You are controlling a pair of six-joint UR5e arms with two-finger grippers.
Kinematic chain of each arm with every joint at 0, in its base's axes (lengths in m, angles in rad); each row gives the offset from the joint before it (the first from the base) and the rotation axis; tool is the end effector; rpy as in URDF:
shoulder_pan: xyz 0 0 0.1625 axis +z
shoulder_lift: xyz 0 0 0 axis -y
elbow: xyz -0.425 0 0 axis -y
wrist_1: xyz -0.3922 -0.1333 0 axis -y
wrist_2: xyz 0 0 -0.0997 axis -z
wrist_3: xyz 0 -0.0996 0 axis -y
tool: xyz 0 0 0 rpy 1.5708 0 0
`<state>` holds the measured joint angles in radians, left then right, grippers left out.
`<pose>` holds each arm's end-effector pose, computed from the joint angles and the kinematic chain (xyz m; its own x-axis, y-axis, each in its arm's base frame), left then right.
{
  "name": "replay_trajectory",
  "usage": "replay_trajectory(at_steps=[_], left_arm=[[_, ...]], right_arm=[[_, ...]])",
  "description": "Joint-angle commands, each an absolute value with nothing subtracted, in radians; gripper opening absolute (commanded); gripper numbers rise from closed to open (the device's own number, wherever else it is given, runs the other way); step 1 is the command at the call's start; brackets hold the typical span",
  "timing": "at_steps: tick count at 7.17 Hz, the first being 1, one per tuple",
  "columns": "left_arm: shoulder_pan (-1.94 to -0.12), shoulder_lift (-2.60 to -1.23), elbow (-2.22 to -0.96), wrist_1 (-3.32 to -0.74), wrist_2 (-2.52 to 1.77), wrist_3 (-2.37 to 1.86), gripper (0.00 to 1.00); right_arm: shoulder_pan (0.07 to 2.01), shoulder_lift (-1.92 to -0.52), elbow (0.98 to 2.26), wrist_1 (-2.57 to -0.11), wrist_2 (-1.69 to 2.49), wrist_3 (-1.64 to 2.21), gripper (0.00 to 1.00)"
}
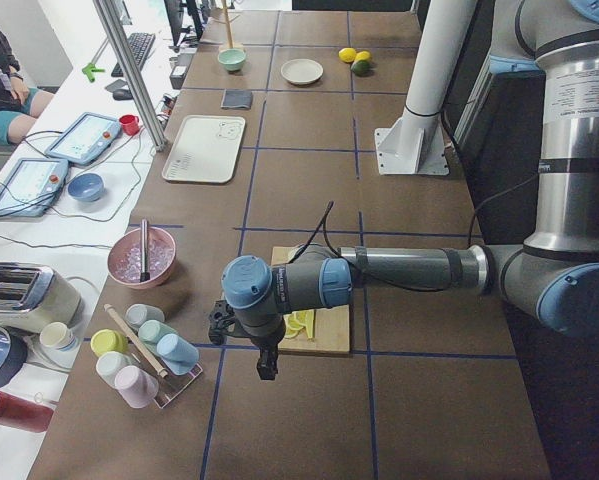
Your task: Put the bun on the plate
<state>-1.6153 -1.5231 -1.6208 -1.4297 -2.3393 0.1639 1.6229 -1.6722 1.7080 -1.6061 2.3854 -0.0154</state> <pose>-0.0845 -0.4575 0.6708 0.7116 0.0351 -0.7017 -0.0730 0.9970 -0.0242 0.0841 -0.4449 0.6396 0.6860 0.0200 0.7274 -0.0415 0.9991 0.0117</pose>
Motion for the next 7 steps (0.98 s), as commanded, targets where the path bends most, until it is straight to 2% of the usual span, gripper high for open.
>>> replay_trajectory(at_steps=[1,4,6,7], left_arm=[[-1.615,-1.523,-1.620,-1.430,-2.339,0.166,1.00],[-1.615,-1.523,-1.624,-1.430,-2.339,0.166,1.00],[-1.615,-1.525,-1.629,-1.433,-2.341,0.167,1.00],[-1.615,-1.523,-1.628,-1.465,-2.341,0.160,1.00]], right_arm=[[1.623,-1.672,1.710,-1.606,2.381,-0.014,0.99],[1.623,-1.671,1.732,-1.606,2.388,-0.009,0.99],[1.623,-1.588,1.727,-1.614,2.382,-0.011,0.99],[1.620,-1.594,1.718,-1.608,2.393,-0.011,0.99]])
